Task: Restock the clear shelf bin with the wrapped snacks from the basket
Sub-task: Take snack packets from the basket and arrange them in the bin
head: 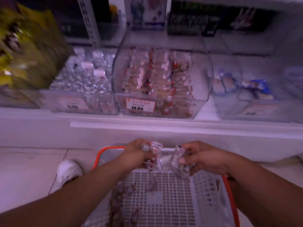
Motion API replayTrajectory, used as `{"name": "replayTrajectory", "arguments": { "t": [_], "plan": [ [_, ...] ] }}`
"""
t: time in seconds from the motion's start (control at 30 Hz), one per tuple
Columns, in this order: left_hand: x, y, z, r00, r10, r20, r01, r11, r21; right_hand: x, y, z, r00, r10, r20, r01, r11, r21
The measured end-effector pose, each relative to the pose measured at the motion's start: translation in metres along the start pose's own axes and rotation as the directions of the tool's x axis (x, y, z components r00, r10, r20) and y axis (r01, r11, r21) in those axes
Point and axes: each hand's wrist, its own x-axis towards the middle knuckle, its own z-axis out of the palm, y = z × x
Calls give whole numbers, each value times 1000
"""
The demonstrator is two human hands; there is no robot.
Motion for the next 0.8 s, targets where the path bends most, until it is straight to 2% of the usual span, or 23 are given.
{"name": "replayTrajectory", "arguments": {
  "t": [0.17, 0.3, 0.37, 0.4, 0.47, 0.53, 0.6, 0.7, 0.8],
  "plan": [
    [-65, 59, 21, 998, 68, 14, -62, 966, -251, -54, -44, 28, 972, -222, -75, 228, 969, 95],
    [-81, 73, 29, 999, 29, -14, -33, 928, -372, -58, -52, 47, 922, -283, -265, 314, 946, 81],
    [-80, 74, 30, 1000, -1, -13, -4, 941, -339, -54, -58, 51, 869, -329, -370, 344, 939, -27],
    [-78, 73, 29, 1000, 17, -13, -20, 963, -268, -52, -60, 52, 847, -350, -400, 351, 934, -74],
    [-73, 71, 26, 997, 68, 27, -64, 990, -126, -48, -62, 50, 818, -389, -423, 370, 920, -130],
    [-70, 70, 24, 996, 54, 74, -49, 996, -74, -44, -63, 47, 795, -408, -449, 366, 913, -181],
    [-65, 70, 24, 996, 44, 75, -39, 996, -75, -38, -61, 42, 798, -366, -478, 356, 927, -114],
    [-56, 70, 26, 1000, -9, 11, 10, 993, -121, -29, -62, 39, 856, -240, -459, 326, 938, 119],
    [-47, 73, 24, 996, -92, -19, 86, 972, -219, -25, -70, 40, 836, -275, -476, 378, 916, 134]
  ]
}}
